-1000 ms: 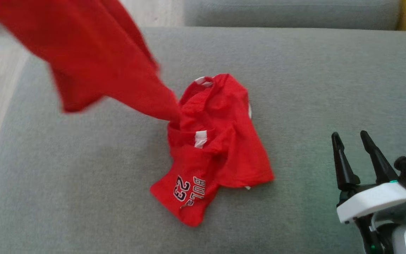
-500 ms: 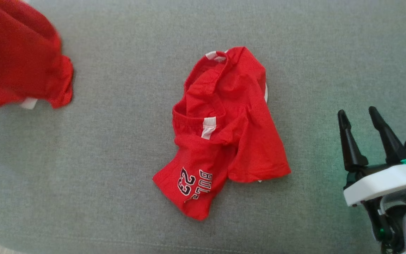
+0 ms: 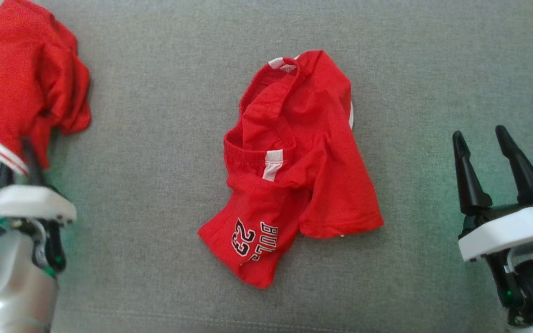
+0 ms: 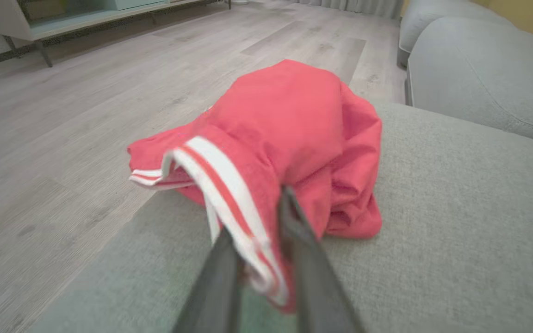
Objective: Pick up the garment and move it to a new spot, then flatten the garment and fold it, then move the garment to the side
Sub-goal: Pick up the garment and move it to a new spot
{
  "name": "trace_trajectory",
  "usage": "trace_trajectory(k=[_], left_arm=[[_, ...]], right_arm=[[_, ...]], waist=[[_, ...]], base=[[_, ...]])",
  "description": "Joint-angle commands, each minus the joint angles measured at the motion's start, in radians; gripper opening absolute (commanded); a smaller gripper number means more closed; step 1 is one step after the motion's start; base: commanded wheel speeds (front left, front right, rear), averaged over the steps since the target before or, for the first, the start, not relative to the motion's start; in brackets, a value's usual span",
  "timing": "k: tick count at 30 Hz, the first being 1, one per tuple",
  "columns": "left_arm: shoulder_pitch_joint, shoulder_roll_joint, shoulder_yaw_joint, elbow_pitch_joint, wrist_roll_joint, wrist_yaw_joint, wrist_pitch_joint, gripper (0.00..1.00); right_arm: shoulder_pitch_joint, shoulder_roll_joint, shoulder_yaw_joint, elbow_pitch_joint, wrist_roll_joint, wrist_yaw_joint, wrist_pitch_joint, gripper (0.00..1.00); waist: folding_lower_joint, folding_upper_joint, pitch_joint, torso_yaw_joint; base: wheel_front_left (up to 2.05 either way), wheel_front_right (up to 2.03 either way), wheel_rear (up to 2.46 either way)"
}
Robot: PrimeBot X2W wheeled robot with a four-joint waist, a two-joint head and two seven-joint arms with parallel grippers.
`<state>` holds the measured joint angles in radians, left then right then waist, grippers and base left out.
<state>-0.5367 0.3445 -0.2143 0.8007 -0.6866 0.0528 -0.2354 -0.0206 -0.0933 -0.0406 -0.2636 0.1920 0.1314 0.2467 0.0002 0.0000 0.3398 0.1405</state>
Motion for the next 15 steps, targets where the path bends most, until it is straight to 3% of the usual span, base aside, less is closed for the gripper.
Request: trace_trajectory(k=[1,4,10,15], left_arm=[[0.019,0.036,0.052,-0.02,0.008,0.014,-0.018,1.0],[0.079,0.02,0.089,-0.083,0.04,0.037,-0.025,1.0],[0.268,-0.044,0.155,-0.34,0.175,0.1,-0.026,1.0],[0.42,-0.108,0.151,-0.524,0.251,0.13,-0.026,1.0]], right_arm=[[-0.023,-0.014,0.026,-0.036,-0.007,-0.001,-0.003,1.0],[-0.022,-0.011,0.029,-0.023,-0.007,-0.001,-0.013,1.0],[-0.005,0.004,0.032,0.0,-0.008,-0.001,-0.026,1.0],[0.009,0.017,0.028,0.015,-0.008,-0.001,-0.035,1.0]], waist=[[-0.0002,0.0,-0.017,-0.001],[-0.0002,0.0,-0.051,-0.001],[-0.0002,0.0,-0.114,-0.004],[-0.0002,0.0,-0.166,-0.02]], base=[[0.0,0.0,0.0],[0.0,0.0,0.0],[0.0,0.0,0.0],[0.0,0.0,0.0]])
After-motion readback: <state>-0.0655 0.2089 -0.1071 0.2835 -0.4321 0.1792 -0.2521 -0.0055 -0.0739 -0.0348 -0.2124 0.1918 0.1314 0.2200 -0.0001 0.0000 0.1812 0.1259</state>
